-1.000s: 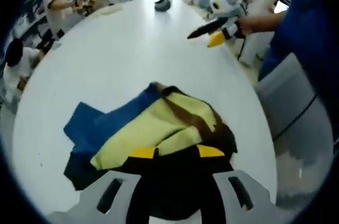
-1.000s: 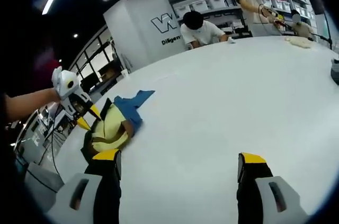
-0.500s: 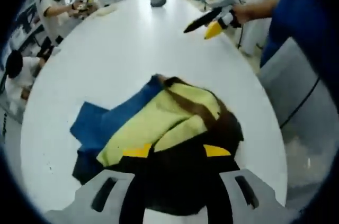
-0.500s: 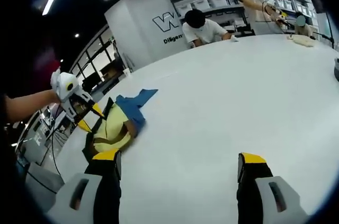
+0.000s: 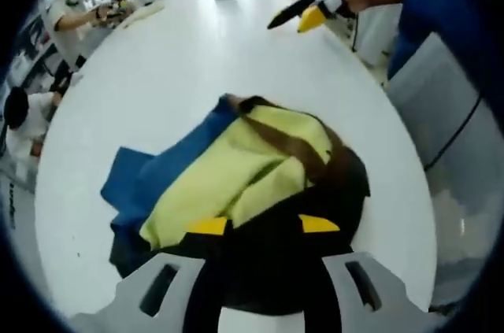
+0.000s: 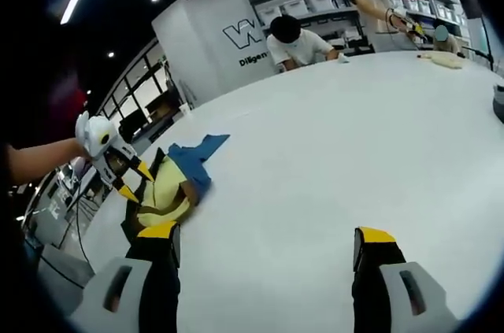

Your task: Fold the garment on the visible template until the final outline fits inside the template.

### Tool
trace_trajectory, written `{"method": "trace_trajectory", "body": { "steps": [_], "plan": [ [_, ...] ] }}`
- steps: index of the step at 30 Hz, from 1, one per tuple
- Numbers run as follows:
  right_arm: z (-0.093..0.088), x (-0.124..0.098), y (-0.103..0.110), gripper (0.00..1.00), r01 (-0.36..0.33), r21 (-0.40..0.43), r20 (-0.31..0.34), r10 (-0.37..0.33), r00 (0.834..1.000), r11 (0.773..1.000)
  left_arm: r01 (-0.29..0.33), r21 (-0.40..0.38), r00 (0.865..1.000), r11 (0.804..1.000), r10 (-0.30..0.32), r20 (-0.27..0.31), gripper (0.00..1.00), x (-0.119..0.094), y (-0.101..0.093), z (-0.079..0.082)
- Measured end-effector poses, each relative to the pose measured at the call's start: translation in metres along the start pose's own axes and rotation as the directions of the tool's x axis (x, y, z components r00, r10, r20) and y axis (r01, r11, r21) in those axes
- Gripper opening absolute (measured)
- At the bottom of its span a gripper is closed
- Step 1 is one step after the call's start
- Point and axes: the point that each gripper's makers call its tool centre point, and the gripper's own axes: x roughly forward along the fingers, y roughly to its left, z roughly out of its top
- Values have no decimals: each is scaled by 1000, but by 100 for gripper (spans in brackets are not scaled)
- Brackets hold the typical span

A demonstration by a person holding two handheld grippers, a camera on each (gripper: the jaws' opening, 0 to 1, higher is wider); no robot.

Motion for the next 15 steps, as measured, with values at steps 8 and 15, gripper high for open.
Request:
{"method": "trace_trajectory", "body": {
  "steps": [8, 15],
  "plan": [
    [-3, 3, 3, 91, -7, 4, -5, 7, 1000, 1000, -46, -18, 999, 999, 46, -11, 16, -18, 9, -7],
    [-1, 3, 5, 91, -17, -2, -2, 17, 1000, 1000, -78, -36, 997, 996, 77, -20, 8, -26, 12, -21]
  ]
}}
